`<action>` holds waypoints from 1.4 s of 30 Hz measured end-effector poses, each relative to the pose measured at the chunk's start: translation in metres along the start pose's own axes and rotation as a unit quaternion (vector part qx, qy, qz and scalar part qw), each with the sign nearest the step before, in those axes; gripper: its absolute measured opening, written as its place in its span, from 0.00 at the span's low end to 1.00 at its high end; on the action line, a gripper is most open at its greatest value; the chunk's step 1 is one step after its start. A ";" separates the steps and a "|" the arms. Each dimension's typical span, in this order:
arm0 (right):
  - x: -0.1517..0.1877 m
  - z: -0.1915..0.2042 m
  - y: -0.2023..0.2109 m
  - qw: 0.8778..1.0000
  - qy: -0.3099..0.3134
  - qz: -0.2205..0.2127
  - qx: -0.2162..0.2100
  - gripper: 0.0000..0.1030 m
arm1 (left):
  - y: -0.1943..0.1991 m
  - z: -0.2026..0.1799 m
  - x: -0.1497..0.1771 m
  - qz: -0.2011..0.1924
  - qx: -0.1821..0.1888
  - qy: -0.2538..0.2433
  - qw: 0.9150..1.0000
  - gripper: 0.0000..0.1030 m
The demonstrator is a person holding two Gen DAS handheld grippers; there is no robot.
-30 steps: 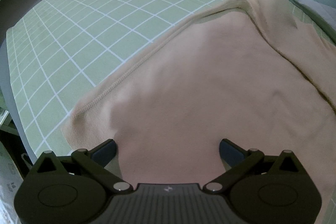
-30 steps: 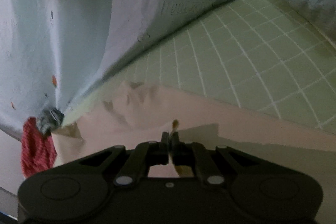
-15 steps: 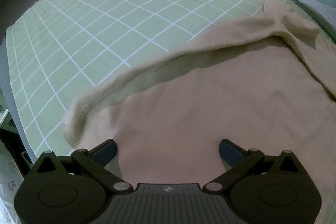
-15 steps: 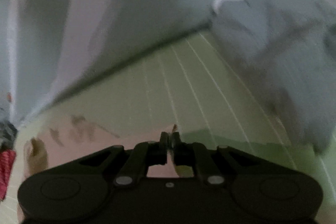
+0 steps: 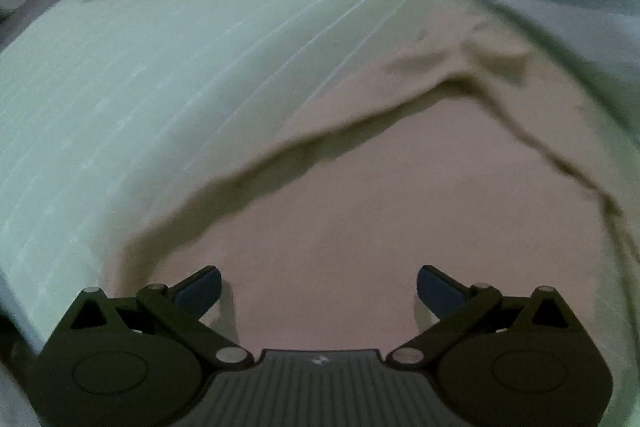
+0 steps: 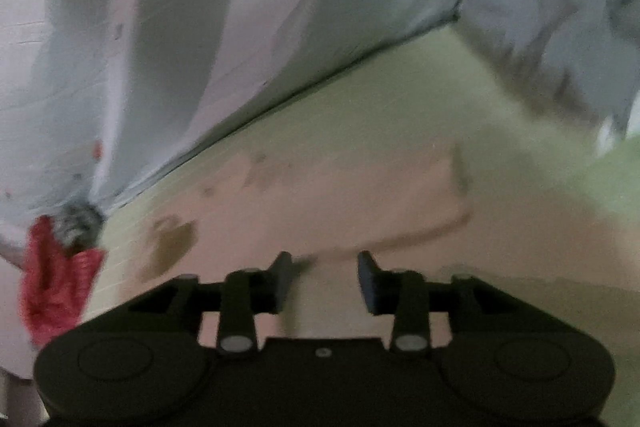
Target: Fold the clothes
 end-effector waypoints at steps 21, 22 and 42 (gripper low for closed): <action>0.183 0.260 -0.051 0.969 -0.163 0.122 -0.140 0.22 | 0.005 0.129 -0.069 0.024 0.040 -0.184 0.982 0.99; 0.186 0.268 -0.051 0.970 -0.159 0.122 -0.139 0.25 | 0.002 0.132 -0.070 0.029 0.041 -0.187 0.981 0.99; 0.196 0.325 -0.056 0.989 -0.051 0.114 -0.086 0.28 | -0.017 0.157 -0.078 0.063 0.051 -0.208 0.975 0.99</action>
Point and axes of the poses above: each gripper's, at about its wrist camera, not at the fingertips, and y roughly against the way its jaws point, z to its left, x to its underside, the point moved 10 cm from there along -y, roughly the way its jaws point, and after that the axes turned 12 degrees about y, right-handed, at the moved point
